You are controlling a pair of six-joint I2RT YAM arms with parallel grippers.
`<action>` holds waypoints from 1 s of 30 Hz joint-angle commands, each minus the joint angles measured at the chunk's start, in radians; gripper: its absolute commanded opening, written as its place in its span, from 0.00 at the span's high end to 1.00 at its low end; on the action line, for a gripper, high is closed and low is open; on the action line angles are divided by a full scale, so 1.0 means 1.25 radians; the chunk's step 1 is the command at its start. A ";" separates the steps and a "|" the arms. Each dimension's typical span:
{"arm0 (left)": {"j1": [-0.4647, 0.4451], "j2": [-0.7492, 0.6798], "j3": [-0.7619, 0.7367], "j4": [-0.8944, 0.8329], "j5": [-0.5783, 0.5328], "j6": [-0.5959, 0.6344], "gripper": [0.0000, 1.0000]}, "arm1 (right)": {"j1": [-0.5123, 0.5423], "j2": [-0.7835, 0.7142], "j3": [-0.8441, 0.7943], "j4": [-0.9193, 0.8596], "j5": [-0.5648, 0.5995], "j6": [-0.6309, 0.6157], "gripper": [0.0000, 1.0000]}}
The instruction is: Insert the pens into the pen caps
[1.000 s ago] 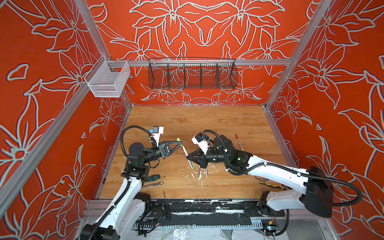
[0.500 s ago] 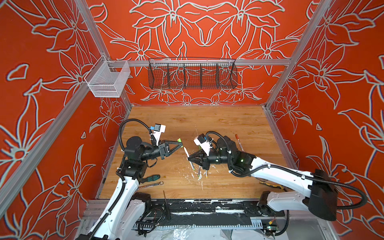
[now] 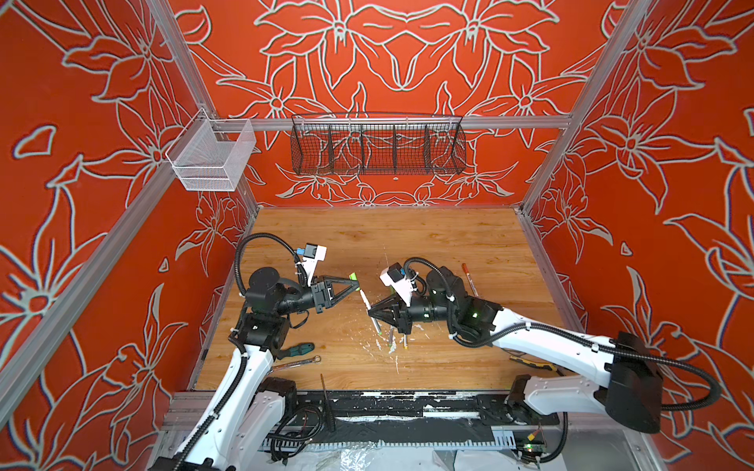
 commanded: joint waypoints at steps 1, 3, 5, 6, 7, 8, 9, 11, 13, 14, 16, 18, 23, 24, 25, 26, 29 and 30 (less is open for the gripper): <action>0.001 0.003 -0.009 0.052 0.019 -0.021 1.00 | 0.000 0.004 0.026 0.026 -0.012 -0.013 1.00; 0.000 0.004 -0.010 0.057 0.020 -0.024 1.00 | 0.001 0.005 0.030 0.023 -0.013 -0.015 1.00; 0.000 0.004 -0.011 0.057 0.017 -0.024 1.00 | 0.001 0.007 0.033 0.023 -0.013 -0.017 1.00; 0.000 0.004 -0.011 0.058 0.016 -0.024 1.00 | 0.000 0.006 0.034 0.022 -0.014 -0.016 1.00; -0.001 0.004 -0.011 0.058 0.015 -0.025 1.00 | 0.001 0.008 0.034 0.023 -0.013 -0.016 1.00; -0.001 0.005 -0.012 0.060 0.015 -0.026 1.00 | 0.001 0.007 0.035 0.024 -0.014 -0.016 1.00; -0.001 0.005 -0.013 0.061 0.015 -0.027 1.00 | 0.000 0.009 0.037 0.024 -0.014 -0.016 1.00; -0.004 0.006 -0.013 0.063 0.014 -0.028 1.00 | 0.001 0.010 0.039 0.025 -0.012 -0.017 1.00; -0.006 0.007 -0.015 0.062 0.014 -0.028 1.00 | 0.000 0.009 0.041 0.028 -0.011 -0.018 1.00; -0.006 0.007 -0.015 0.062 0.013 -0.028 1.00 | 0.001 0.010 0.044 0.026 -0.011 -0.019 1.00; -0.009 0.008 -0.016 0.063 0.012 -0.028 1.00 | 0.000 0.013 0.048 0.024 -0.011 -0.021 1.00; -0.012 0.007 -0.016 0.065 0.012 -0.029 1.00 | 0.000 0.017 0.053 0.024 -0.012 -0.022 1.00; -0.016 0.008 -0.021 0.064 0.002 -0.028 1.00 | 0.000 0.029 0.063 0.030 -0.024 -0.021 1.00; -0.017 0.006 -0.023 0.067 -0.004 -0.030 1.00 | 0.001 0.031 0.064 0.030 -0.026 -0.019 1.00; -0.017 0.007 -0.026 0.075 -0.009 -0.033 1.00 | 0.000 0.031 0.064 0.032 -0.023 -0.020 1.00; -0.017 0.006 -0.027 0.077 -0.009 -0.034 1.00 | 0.000 0.030 0.064 0.033 -0.023 -0.020 1.00; -0.017 0.009 -0.027 0.076 -0.011 -0.033 1.00 | 0.000 0.024 0.060 0.031 -0.018 -0.021 1.00; -0.017 0.009 -0.027 0.071 -0.014 -0.031 1.00 | 0.000 0.021 0.059 0.030 -0.017 -0.021 1.00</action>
